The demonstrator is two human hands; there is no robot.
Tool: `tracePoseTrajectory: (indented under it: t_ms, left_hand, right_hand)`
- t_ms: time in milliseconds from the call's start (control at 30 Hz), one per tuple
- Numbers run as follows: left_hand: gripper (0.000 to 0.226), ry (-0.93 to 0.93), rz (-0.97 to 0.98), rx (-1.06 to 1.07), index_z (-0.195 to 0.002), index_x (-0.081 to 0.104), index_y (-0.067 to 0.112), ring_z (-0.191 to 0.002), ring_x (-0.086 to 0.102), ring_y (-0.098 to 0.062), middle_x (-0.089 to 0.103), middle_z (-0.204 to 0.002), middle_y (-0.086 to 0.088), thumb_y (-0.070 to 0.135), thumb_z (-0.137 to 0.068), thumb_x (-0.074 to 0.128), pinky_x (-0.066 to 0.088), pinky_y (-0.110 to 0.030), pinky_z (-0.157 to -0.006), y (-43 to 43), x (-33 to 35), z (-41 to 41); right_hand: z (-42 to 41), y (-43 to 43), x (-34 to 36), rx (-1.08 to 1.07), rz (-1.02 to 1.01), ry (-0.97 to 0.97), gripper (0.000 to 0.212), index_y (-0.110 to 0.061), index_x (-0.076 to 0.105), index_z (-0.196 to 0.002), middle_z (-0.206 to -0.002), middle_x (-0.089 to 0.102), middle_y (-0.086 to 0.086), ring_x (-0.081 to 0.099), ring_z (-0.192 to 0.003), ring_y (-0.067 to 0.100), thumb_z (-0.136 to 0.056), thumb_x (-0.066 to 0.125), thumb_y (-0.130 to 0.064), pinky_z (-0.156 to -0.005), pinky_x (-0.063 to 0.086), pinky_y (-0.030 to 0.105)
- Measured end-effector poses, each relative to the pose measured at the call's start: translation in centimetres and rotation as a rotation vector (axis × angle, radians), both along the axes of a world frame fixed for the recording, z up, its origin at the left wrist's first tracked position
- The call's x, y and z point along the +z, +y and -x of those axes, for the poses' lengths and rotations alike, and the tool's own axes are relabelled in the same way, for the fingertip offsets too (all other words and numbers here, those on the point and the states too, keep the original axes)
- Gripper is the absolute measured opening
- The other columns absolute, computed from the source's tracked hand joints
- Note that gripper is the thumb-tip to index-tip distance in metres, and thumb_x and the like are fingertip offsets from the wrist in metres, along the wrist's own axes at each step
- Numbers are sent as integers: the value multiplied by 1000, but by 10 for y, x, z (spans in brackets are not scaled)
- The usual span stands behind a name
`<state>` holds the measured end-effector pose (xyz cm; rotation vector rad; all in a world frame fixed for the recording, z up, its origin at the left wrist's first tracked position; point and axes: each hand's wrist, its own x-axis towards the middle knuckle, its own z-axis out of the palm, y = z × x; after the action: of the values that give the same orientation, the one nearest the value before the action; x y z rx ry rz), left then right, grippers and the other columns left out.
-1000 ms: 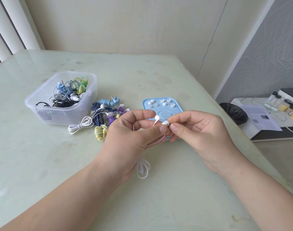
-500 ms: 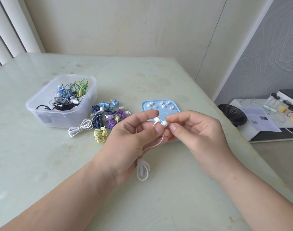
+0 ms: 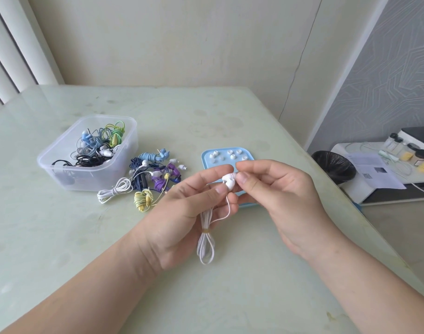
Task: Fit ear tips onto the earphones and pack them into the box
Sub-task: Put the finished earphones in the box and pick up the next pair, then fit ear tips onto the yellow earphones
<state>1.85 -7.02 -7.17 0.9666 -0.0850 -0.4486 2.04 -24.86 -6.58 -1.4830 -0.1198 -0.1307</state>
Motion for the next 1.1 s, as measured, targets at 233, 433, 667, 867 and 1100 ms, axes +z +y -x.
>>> tracePoseTrajectory:
  t_ms: [233, 433, 667, 867, 1100]
  left_hand:
    - [37, 24, -30, 22, -122, 72, 5, -78, 70, -19, 75, -102, -10, 7, -85, 67, 58, -26, -77, 2, -3, -3]
    - [23, 10, -112, 94, -107, 78, 10, -72, 63, -17, 68, -88, -8, 18, -86, 74, 56, -22, -71, 3, -2, -3]
    - [36, 105, -126, 173, -120, 69, -4, -68, 62, -14, 69, -97, -15, 11, -88, 75, 57, -21, -66, 7, 2, -5]
    - [4, 129, -202, 292, -97, 70, 9, -64, 64, -9, 63, -85, -10, 7, -94, 71, 46, -16, -47, 25, 36, -8]
    - [14, -129, -542, 659, -103, 66, 7, -62, 64, -13, 64, -76, -6, 5, -92, 74, 42, -20, -43, 108, 104, -67]
  right_hand:
    - [-1, -1, -3, -15, 105, -29, 16, -14, 80, -92, -87, 80, 10, 77, -81, 29, -92, 71, -1, -91, 60, 49]
    - [-1, 3, -9, 22, 272, -66, 27, -15, 80, -103, -95, 79, 4, 76, -93, 27, -98, 61, 3, -90, 60, 51]
    - [6, 18, -4, -9, 290, -14, 45, -20, 76, -110, -108, 75, -2, 74, -91, 20, -100, 44, 11, -74, 61, 33]
    - [3, 42, 18, -87, 272, 25, 43, -25, 78, -96, -87, 77, -2, 69, -65, 7, -100, 47, 4, -60, 51, 15]
    - [-17, 94, 53, 53, 191, 5, 35, -20, 78, -94, -91, 77, 0, 72, -74, 15, -100, 52, 4, -55, 53, 24]
